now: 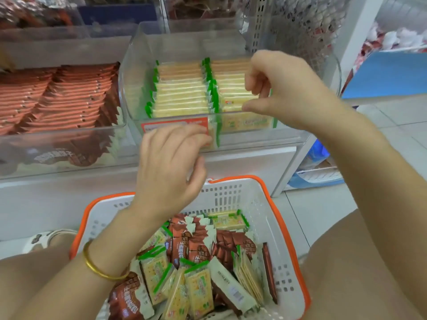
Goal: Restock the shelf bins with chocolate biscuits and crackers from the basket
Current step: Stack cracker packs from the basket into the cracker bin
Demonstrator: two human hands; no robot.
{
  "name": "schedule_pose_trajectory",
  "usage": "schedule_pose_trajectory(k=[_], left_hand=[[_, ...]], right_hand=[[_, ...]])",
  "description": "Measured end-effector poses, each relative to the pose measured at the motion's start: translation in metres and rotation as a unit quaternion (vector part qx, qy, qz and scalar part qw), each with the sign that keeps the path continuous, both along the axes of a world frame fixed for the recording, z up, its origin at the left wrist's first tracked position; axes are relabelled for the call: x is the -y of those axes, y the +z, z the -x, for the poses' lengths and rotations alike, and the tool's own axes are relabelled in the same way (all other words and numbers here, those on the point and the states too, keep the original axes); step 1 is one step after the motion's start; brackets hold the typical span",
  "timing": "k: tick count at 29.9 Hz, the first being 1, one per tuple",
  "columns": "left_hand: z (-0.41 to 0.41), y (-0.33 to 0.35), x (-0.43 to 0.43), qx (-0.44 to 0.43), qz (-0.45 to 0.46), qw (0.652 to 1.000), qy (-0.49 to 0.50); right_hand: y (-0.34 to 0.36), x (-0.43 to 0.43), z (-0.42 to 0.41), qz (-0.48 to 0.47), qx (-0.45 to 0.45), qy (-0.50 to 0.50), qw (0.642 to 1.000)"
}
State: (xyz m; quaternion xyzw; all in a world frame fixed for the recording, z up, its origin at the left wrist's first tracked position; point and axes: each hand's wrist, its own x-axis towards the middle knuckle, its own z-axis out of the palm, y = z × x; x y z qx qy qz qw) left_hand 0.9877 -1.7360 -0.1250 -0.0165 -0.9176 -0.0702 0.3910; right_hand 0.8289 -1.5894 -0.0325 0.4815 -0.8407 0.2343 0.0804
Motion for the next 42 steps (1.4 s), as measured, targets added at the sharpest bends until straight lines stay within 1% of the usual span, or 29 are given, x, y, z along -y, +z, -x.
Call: schedule_pose_trajectory(k=[1, 2, 3, 4, 6, 9, 11, 13, 14, 15, 17, 20, 26, 28, 30, 32, 33, 36, 38, 40, 42], left_hand=[[-0.008, -0.014, -0.001, 0.019, -0.004, 1.0, -0.009], [-0.015, -0.03, 0.0, 0.055, -0.01, 0.998, -0.018], [-0.021, -0.047, 0.003, 0.1, -0.017, 0.995, -0.024], [-0.027, -0.064, 0.006, 0.148, -0.027, 0.988, -0.025], [-0.039, -0.095, 0.014, 0.24, -0.053, 0.969, -0.012], [-0.052, -0.124, 0.021, 0.348, -0.108, 0.931, 0.023], [-0.055, -0.131, 0.022, 0.388, -0.134, 0.912, 0.012], [-0.055, -0.135, 0.019, 0.4, -0.128, 0.908, -0.01], [-0.054, -0.136, 0.017, 0.397, -0.125, 0.909, -0.02], [-0.054, -0.136, 0.015, 0.393, -0.126, 0.91, -0.028], [-0.053, -0.137, 0.011, 0.388, -0.134, 0.911, -0.034], [-0.052, -0.139, 0.009, 0.388, -0.142, 0.91, -0.035], [-0.055, -0.142, 0.006, 0.394, -0.146, 0.907, -0.035], [-0.056, -0.144, 0.006, 0.398, -0.145, 0.905, -0.034], [-0.057, -0.145, 0.006, 0.401, -0.143, 0.904, -0.034], [-0.058, -0.146, 0.006, 0.404, -0.144, 0.903, -0.033], [-0.058, -0.147, 0.006, 0.406, -0.146, 0.902, -0.033], [-0.058, -0.148, 0.005, 0.41, -0.147, 0.9, -0.036], [-0.059, -0.148, 0.004, 0.412, -0.147, 0.898, -0.037], [-0.06, -0.148, 0.003, 0.412, -0.147, 0.899, -0.038], [-0.06, -0.148, 0.003, 0.414, -0.149, 0.897, -0.039]], right_hand=[[-0.01, -0.002, -0.015, 0.011, 0.033, 0.028, 0.999], [-0.028, -0.001, -0.028, -0.011, 0.073, 0.053, 0.996], [-0.05, 0.004, -0.037, -0.066, 0.114, 0.073, 0.989], [-0.077, 0.011, -0.043, -0.141, 0.146, 0.089, 0.975], [-0.137, 0.024, -0.05, -0.272, 0.199, 0.107, 0.935], [-0.221, 0.024, -0.054, -0.399, 0.266, 0.09, 0.873], [-0.261, 0.013, -0.06, -0.475, 0.266, 0.121, 0.83], [-0.283, 0.003, -0.068, -0.54, 0.231, 0.191, 0.787], [-0.286, 0.001, -0.071, -0.559, 0.212, 0.214, 0.772], [-0.287, -0.001, -0.072, -0.562, 0.211, 0.223, 0.768], [-0.288, -0.003, -0.07, -0.549, 0.241, 0.219, 0.77], [-0.286, -0.007, -0.064, -0.533, 0.29, 0.186, 0.773], [-0.297, -0.029, -0.068, -0.586, 0.273, 0.134, 0.751], [-0.302, -0.033, -0.071, -0.581, 0.276, 0.11, 0.758], [-0.303, -0.033, -0.072, -0.556, 0.31, 0.08, 0.767], [-0.303, -0.032, -0.072, -0.56, 0.321, 0.062, 0.761], [-0.302, -0.032, -0.072, -0.582, 0.299, 0.062, 0.753], [-0.305, -0.036, -0.075, -0.65, 0.177, 0.081, 0.734], [-0.308, -0.041, -0.075, -0.655, 0.114, 0.102, 0.74], [-0.307, -0.044, -0.072, -0.633, 0.109, 0.113, 0.758], [-0.302, -0.042, -0.069, -0.611, 0.146, 0.126, 0.768]])
